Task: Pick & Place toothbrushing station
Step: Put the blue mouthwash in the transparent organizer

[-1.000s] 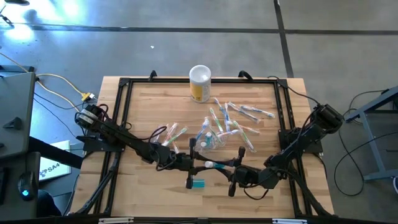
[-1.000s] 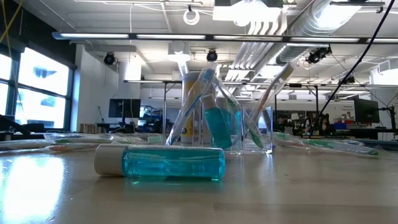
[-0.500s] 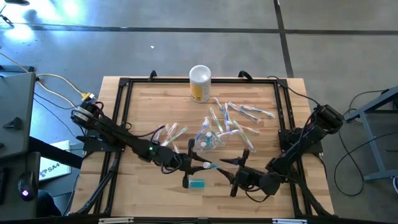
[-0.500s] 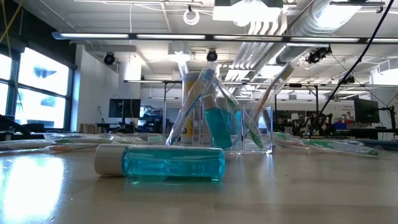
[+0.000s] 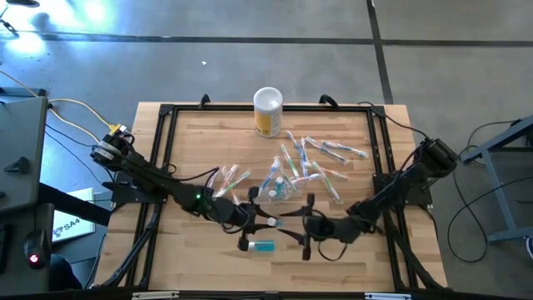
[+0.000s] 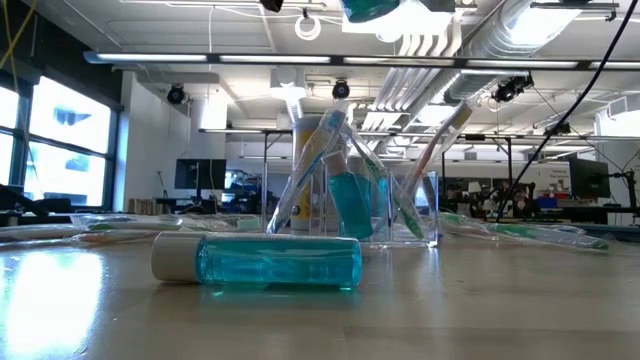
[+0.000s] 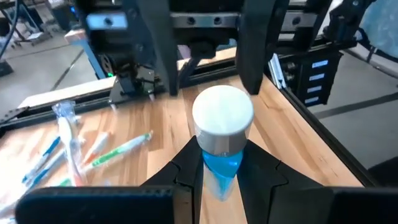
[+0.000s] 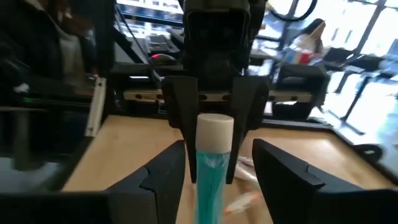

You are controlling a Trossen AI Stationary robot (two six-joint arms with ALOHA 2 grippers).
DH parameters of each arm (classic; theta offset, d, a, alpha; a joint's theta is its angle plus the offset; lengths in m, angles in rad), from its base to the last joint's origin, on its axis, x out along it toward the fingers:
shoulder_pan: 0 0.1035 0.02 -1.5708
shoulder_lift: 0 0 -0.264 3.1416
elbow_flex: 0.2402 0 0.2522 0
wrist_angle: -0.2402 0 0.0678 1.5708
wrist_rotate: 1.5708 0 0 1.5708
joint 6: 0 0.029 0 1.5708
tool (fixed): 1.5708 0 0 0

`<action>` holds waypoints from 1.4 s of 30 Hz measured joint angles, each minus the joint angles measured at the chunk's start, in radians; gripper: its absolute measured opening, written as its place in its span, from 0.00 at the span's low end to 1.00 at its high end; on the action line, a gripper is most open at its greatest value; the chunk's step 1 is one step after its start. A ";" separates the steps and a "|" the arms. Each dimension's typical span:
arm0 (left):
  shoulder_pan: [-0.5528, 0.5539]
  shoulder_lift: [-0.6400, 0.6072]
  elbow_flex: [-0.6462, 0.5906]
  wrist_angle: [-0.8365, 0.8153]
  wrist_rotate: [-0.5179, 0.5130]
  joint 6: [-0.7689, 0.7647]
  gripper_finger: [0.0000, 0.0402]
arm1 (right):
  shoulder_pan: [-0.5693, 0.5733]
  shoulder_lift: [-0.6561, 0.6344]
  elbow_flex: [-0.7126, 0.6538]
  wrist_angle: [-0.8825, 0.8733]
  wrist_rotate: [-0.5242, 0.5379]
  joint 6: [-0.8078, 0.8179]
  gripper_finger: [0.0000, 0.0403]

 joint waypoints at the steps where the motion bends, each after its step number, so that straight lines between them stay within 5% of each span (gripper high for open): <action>1: 0.000 0.000 0.000 -0.001 0.000 0.000 0.16 | -0.015 0.000 0.000 -0.002 -0.031 0.014 0.45; 15: 0.001 0.023 0.000 -0.020 -0.003 -0.019 0.16 | -0.183 0.000 0.000 -0.082 -0.398 0.197 0.48; 29: 0.013 0.023 0.000 -0.054 -0.033 -0.050 0.13 | -0.191 0.001 -0.002 -0.095 -0.396 0.153 0.30; 42: 0.026 0.022 0.002 -0.069 -0.017 -0.077 0.13 | -0.192 0.002 -0.002 -0.078 -0.412 0.118 0.40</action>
